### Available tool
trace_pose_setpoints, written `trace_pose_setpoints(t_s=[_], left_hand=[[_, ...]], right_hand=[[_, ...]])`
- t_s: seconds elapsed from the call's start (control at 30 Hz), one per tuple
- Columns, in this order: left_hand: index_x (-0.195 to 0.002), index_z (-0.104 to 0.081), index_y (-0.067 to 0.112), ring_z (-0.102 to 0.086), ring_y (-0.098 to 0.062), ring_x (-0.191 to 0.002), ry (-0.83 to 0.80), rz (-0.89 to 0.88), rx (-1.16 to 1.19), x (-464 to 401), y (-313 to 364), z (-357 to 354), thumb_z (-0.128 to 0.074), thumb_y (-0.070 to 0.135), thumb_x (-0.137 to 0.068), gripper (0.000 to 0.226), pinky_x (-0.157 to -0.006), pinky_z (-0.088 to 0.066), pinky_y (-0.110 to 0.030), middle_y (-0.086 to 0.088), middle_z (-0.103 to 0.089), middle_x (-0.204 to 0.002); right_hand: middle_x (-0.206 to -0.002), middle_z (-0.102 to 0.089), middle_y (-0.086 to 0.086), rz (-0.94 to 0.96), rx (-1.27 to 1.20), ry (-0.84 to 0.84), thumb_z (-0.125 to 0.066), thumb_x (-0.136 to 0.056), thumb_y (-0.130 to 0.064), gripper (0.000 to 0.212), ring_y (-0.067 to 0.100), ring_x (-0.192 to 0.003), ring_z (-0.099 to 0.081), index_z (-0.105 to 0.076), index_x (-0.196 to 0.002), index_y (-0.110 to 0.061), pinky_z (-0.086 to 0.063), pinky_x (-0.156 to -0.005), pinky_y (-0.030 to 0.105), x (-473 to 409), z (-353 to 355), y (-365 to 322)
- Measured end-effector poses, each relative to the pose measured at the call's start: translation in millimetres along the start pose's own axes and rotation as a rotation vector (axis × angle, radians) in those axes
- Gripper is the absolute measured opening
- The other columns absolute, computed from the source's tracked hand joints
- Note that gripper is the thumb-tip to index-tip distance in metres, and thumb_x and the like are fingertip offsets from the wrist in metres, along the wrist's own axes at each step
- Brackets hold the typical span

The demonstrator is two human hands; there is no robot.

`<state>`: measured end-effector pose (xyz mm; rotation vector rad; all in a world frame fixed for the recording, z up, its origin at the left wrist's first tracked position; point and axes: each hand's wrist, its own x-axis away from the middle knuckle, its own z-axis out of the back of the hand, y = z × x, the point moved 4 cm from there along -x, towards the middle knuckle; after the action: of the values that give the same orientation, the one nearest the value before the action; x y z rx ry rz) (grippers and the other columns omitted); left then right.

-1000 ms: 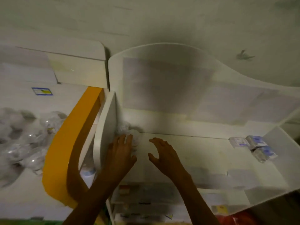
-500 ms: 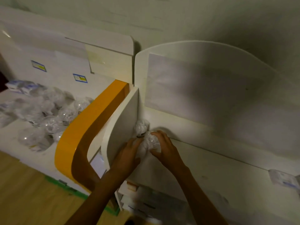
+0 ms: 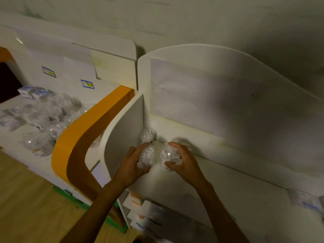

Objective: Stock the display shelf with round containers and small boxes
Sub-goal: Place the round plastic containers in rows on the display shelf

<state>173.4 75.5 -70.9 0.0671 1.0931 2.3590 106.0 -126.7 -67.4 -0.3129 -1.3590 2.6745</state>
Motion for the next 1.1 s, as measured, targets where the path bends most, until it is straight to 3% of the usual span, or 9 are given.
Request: trace_pose_setpoints(t_s=[0.07, 0.17, 0.33, 0.43, 0.6, 0.87, 0.97, 1.1], left_hand=[[-0.135, -0.043, 0.018, -0.052, -0.002, -0.104, 0.044, -0.034, 0.049, 0, 11, 6, -0.074, 0.048, -0.066, 0.082, -0.09, -0.045, -0.016, -0.002, -0.055, -0.12], [-0.136, -0.042, 0.021, -0.051, 0.004, -0.109, 0.088, -0.089, 0.148, 7, 39, 16, -0.082, 0.04, -0.063, 0.085, -0.081, -0.05, -0.012, 0.009, -0.053, -0.122], [-0.127, -0.042, 0.025, -0.057, -0.002, -0.105, 0.196, -0.114, 0.25, 37, 74, 36, -0.082, 0.031, -0.065, 0.074, -0.075, -0.052, -0.014, 0.024, -0.053, -0.118], [-0.125, -0.042, 0.032, -0.059, -0.003, -0.102, 0.243, -0.076, 0.224, 60, 78, 53, -0.084, 0.029, -0.066, 0.072, -0.072, -0.054, -0.017, 0.025, -0.053, -0.119], [-0.125, -0.044, 0.038, -0.058, -0.004, -0.102, 0.343, 0.02, 0.175, 100, 65, 87, -0.08, 0.038, -0.064, 0.071, -0.07, -0.058, -0.027, 0.023, -0.053, -0.121], [-0.127, -0.044, 0.039, -0.059, -0.003, -0.096, 0.467, 0.11, 0.12, 160, 36, 148, -0.082, 0.031, -0.07, 0.069, -0.067, -0.054, -0.02, 0.018, -0.055, -0.12], [-0.127, -0.046, 0.037, -0.06, -0.005, -0.095, 0.502, 0.148, 0.127, 184, 14, 177, -0.083, 0.023, -0.068, 0.071, -0.066, -0.055, -0.022, 0.015, -0.055, -0.12], [-0.126, -0.047, 0.035, -0.06, -0.004, -0.095, 0.531, 0.184, 0.13, 214, -22, 224, -0.083, 0.016, -0.067, 0.071, -0.067, -0.054, -0.019, 0.014, -0.056, -0.119]], right_hand=[[-0.124, -0.05, -0.021, 0.032, -0.067, 0.022, -0.077, -0.07, -0.037, 0.065, 0.003, -0.106, -0.055, -0.045, -0.125, -0.05, -0.055, -0.082, 0.029, 7, 18, -11], [-0.129, -0.051, -0.012, 0.051, -0.175, 0.047, -0.079, -0.074, -0.025, 0.065, 0.008, -0.11, -0.056, -0.048, -0.127, -0.043, -0.057, -0.08, 0.027, 18, 41, -23], [-0.125, -0.054, -0.015, 0.066, -0.306, 0.034, -0.075, -0.078, -0.011, 0.062, 0.007, -0.105, -0.059, -0.05, -0.124, -0.046, -0.055, -0.071, 0.022, 32, 61, -38], [-0.125, -0.055, -0.017, 0.082, -0.336, -0.028, -0.073, -0.08, -0.01, 0.063, 0.006, -0.106, -0.059, -0.049, -0.126, -0.045, -0.055, -0.073, 0.022, 35, 54, -47], [-0.131, -0.053, -0.012, 0.11, -0.348, -0.139, -0.077, -0.078, -0.021, 0.064, 0.011, -0.109, -0.059, -0.045, -0.129, -0.042, -0.056, -0.072, 0.021, 34, 28, -73], [-0.133, -0.05, -0.018, 0.195, -0.37, -0.355, -0.071, -0.069, -0.049, 0.064, 0.011, -0.111, -0.058, -0.045, -0.127, -0.049, -0.058, -0.076, 0.029, 40, -43, -138], [-0.129, -0.052, -0.024, 0.252, -0.376, -0.409, -0.07, -0.07, -0.047, 0.061, 0.006, -0.116, -0.054, -0.045, -0.126, -0.049, -0.056, -0.082, 0.029, 45, -76, -171], [-0.131, -0.052, -0.017, 0.281, -0.389, -0.448, -0.071, -0.071, -0.042, 0.061, 0.006, -0.118, -0.052, -0.047, -0.127, -0.047, -0.056, -0.082, 0.029, 59, -124, -213]])
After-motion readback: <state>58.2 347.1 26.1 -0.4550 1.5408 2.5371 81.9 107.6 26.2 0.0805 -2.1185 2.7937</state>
